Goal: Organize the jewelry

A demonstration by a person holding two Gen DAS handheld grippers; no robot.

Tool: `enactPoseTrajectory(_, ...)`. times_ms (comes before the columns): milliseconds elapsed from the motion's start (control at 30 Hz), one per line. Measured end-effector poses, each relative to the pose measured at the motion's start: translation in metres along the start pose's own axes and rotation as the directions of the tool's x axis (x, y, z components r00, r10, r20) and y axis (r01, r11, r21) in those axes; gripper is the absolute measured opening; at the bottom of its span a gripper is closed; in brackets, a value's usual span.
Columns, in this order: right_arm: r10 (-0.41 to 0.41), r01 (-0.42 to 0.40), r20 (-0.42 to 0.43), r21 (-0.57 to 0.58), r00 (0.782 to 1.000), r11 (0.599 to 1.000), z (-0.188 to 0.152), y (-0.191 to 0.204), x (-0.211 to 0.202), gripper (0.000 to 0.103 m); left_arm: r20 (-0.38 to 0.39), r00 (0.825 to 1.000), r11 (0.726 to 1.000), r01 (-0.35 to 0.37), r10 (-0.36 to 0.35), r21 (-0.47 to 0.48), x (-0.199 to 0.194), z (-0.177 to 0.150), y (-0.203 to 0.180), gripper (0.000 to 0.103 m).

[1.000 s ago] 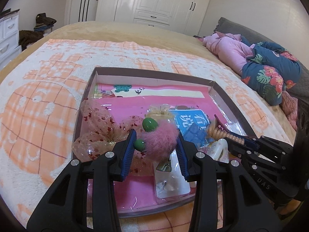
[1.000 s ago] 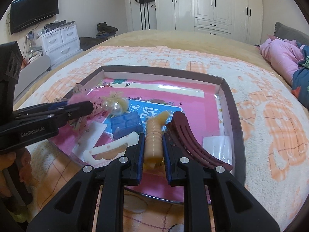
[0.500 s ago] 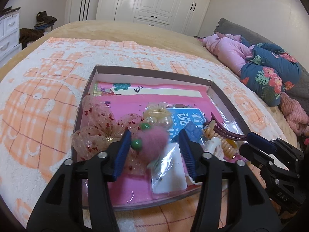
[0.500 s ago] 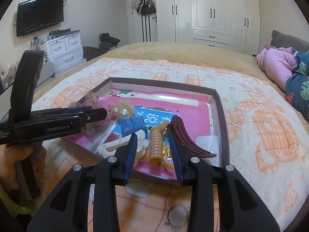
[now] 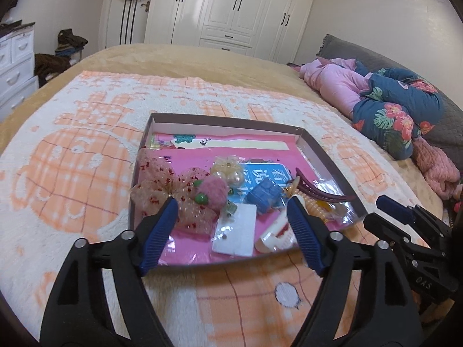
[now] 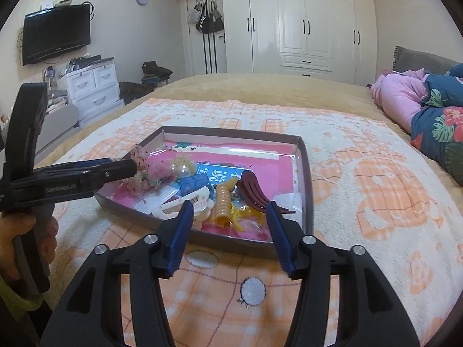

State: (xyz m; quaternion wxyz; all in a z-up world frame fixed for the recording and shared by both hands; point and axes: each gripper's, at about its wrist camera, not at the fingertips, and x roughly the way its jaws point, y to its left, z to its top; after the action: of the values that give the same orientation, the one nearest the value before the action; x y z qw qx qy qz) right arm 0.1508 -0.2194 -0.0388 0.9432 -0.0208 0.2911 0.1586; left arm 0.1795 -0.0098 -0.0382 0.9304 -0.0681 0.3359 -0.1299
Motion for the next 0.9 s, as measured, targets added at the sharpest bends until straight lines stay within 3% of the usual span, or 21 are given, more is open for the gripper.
enactPoseTrajectory(300,-0.012,0.012,0.072,-0.002,0.997,1.0,-0.003,0.002,-0.029,0.077,0.036,0.999,1.0,-0.008,0.007,0.025,-0.033,-0.022,-0.017,0.092)
enactPoseTrajectory(667,-0.025,0.026,0.129,-0.003,0.991,1.0,-0.02,0.006,-0.055,0.093,0.084,0.995,0.999,-0.047,0.046,0.018,-0.056,-0.043,-0.016,0.092)
enactPoseTrajectory(900,-0.052,0.053,0.148,-0.006,0.988,0.999,-0.028,0.008,-0.062,0.096,0.127,0.99,0.998,-0.057,0.053,0.028,-0.068,-0.051,-0.015,0.092)
